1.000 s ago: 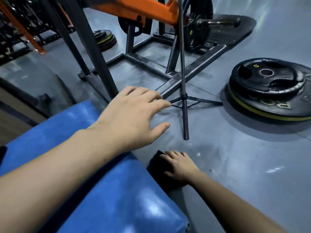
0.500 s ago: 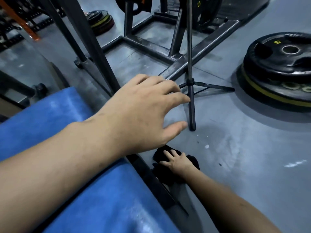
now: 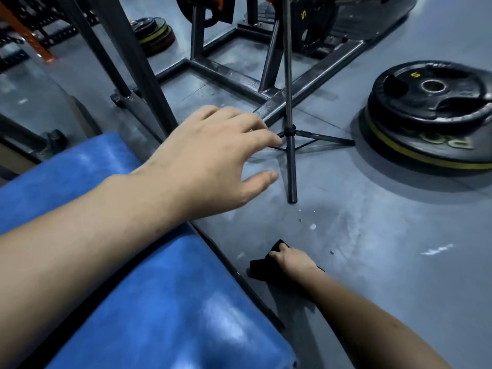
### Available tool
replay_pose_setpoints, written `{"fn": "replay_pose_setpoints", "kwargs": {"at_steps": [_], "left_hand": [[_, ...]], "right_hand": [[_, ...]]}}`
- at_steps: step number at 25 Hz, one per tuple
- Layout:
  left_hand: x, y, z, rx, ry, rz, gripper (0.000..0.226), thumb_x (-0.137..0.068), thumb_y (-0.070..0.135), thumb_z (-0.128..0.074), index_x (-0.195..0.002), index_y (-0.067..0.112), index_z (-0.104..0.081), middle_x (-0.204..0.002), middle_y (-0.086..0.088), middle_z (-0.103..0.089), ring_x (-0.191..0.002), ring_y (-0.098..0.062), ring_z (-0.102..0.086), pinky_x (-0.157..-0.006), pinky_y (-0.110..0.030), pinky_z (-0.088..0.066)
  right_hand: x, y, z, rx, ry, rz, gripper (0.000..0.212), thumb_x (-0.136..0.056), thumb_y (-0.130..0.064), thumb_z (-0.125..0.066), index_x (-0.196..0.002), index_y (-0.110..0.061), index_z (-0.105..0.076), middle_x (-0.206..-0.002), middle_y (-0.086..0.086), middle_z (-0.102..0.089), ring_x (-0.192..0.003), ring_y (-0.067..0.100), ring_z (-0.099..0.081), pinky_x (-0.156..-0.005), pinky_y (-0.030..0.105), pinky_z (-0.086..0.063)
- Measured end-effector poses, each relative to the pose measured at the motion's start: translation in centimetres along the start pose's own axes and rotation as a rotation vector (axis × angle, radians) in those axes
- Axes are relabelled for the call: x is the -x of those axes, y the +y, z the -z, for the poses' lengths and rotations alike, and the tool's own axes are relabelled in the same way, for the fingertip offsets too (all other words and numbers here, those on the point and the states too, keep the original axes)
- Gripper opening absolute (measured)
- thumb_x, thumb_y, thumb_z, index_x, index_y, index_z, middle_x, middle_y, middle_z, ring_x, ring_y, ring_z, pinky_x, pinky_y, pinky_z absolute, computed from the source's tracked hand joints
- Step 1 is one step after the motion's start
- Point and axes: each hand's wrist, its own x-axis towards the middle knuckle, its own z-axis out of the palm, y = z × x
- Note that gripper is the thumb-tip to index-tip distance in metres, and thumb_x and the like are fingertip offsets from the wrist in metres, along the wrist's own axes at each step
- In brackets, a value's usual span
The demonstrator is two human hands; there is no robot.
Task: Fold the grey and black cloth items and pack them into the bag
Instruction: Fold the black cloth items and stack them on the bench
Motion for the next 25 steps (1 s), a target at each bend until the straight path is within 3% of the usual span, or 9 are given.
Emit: {"fn": "replay_pose_setpoints", "kwargs": {"at_steps": [2, 7, 17, 21, 25], "left_hand": [[0.1, 0.1, 1.1, -0.017, 0.015, 0.014, 0.060, -0.087, 0.068, -0.030, -0.137, 0.041, -0.049, -0.133, 0.017, -0.053, -0.128, -0.013, -0.045, -0.109, -0.035, -0.028], [2.7, 0.2, 6.7, -0.022, 0.107, 0.064, 0.057, -0.088, 0.067, -0.033, -0.136, 0.040, -0.050, -0.135, 0.015, -0.052, -0.130, -0.014, -0.044, -0.109, -0.037, -0.029], [15.1, 1.0, 18.7, -0.017, 0.234, 0.234, 0.064, -0.083, 0.068, -0.028, -0.136, 0.040, -0.051, -0.134, 0.016, -0.053, -0.130, -0.012, -0.043, -0.109, -0.034, -0.027], [22.3, 0.4, 22.0, 0.020, 0.269, 0.328, 0.066, -0.082, 0.071, -0.024, -0.136, 0.042, -0.050, -0.134, 0.018, -0.052, -0.130, -0.010, -0.043, -0.108, -0.034, -0.028], [32.3, -1.0, 22.4, 0.009, 0.270, 0.465, 0.065, -0.082, 0.071, -0.026, -0.136, 0.042, -0.050, -0.135, 0.018, -0.052, -0.131, -0.011, -0.043, -0.109, -0.034, -0.028]], "right_hand": [[1.9, 0.5, 0.9, -0.045, 0.109, 0.017, 0.040, -0.095, -0.019, -0.058, -0.134, -0.023, -0.049, -0.123, 0.012, -0.044, -0.101, 0.035, -0.058, -0.078, 0.038, -0.046], [6.8, -0.7, 9.1, -0.071, 0.326, 0.068, 0.041, -0.088, -0.022, -0.063, -0.125, -0.031, -0.050, -0.113, 0.003, -0.044, -0.093, 0.032, -0.062, -0.078, 0.042, -0.052], [24.7, -15.5, 31.5, 0.213, 0.627, 0.165, 0.040, -0.084, -0.016, -0.062, -0.122, -0.021, -0.053, -0.113, 0.011, -0.048, -0.100, 0.036, -0.059, -0.077, 0.042, -0.049], [30.1, -23.5, 33.8, 0.233, 0.696, 0.251, 0.043, -0.082, -0.019, -0.062, -0.124, -0.024, -0.053, -0.109, 0.009, -0.049, -0.099, 0.035, -0.060, -0.076, 0.040, -0.049], [32.4, -32.6, 31.6, 0.280, 0.645, 0.363, 0.043, -0.083, -0.021, -0.065, -0.123, -0.022, -0.052, -0.108, 0.008, -0.047, -0.101, 0.034, -0.058, -0.075, 0.038, -0.046]]}}
